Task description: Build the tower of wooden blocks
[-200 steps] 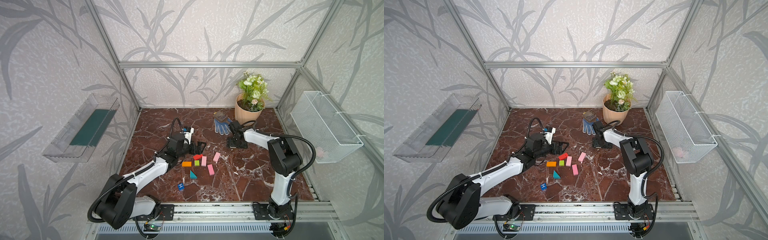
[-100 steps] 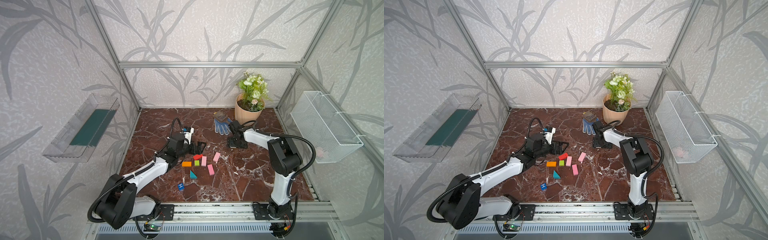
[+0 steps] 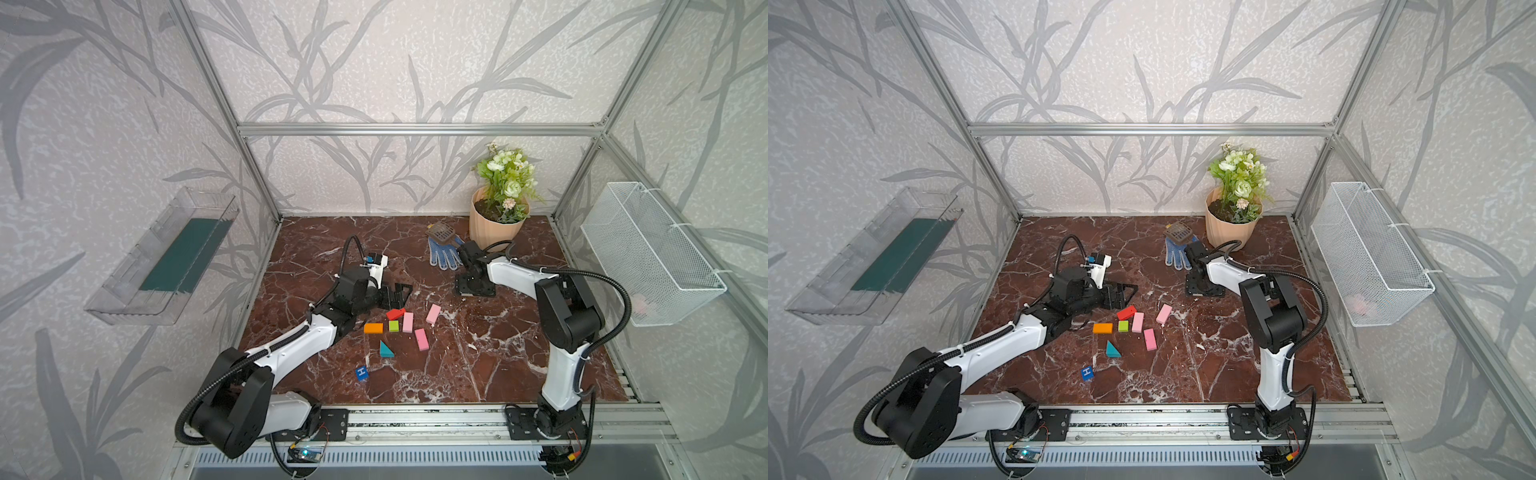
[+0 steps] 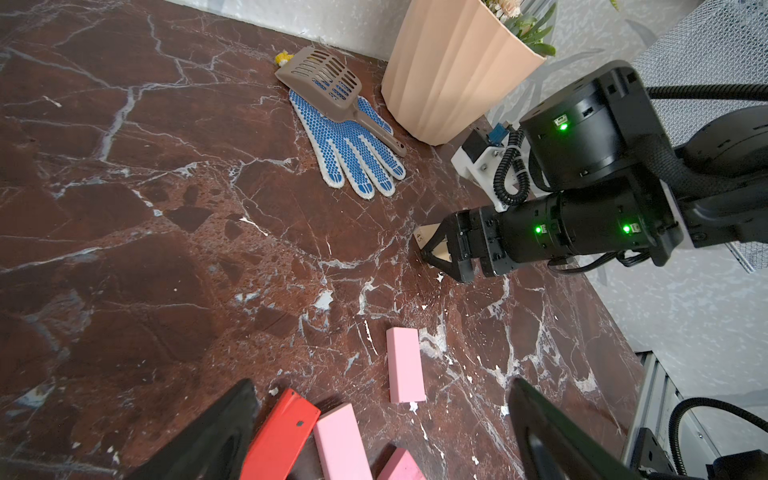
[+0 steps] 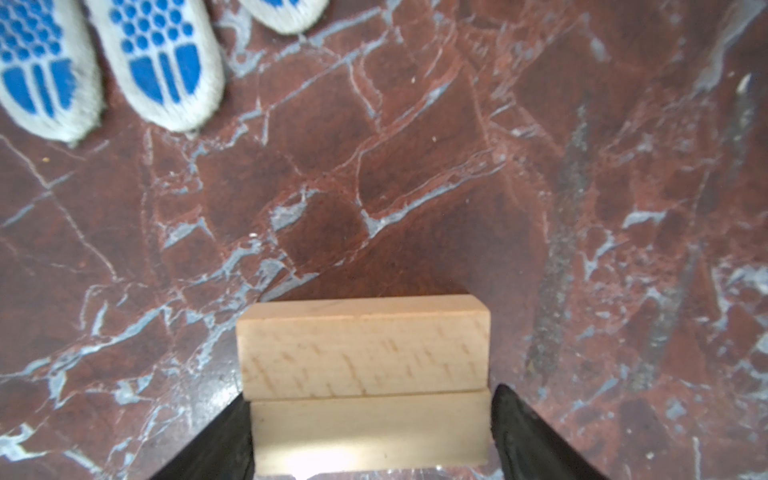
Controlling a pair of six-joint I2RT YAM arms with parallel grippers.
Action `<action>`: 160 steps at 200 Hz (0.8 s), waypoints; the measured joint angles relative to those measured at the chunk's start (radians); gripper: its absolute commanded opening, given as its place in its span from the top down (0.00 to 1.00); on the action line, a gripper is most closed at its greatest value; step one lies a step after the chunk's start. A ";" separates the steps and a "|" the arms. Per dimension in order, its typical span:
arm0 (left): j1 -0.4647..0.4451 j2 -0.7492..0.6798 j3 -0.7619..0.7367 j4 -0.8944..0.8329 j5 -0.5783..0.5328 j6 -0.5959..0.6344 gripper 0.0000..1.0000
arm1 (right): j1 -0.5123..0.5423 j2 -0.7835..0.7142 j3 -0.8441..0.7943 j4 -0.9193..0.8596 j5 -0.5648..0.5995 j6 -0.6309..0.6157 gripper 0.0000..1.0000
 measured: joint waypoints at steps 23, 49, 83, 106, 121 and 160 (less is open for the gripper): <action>0.000 0.000 0.000 0.000 0.000 0.000 0.04 | 0.000 0.001 0.000 0.000 -0.001 0.000 0.16; 0.000 0.000 0.000 0.000 0.000 0.000 0.04 | 0.000 0.001 0.000 0.000 -0.001 -0.001 0.16; 0.000 0.000 0.000 0.000 0.000 0.000 0.04 | 0.000 0.001 0.002 -0.001 -0.001 -0.001 0.16; 0.000 0.000 0.000 0.000 0.000 0.000 0.04 | 0.000 0.002 0.002 -0.001 -0.002 -0.002 0.18; 0.000 0.000 0.000 0.000 0.000 0.000 0.04 | 0.000 0.002 0.003 -0.001 -0.006 -0.005 0.20; 0.000 0.000 0.000 0.000 0.001 0.000 0.04 | 0.000 0.003 0.003 0.000 -0.010 -0.005 0.20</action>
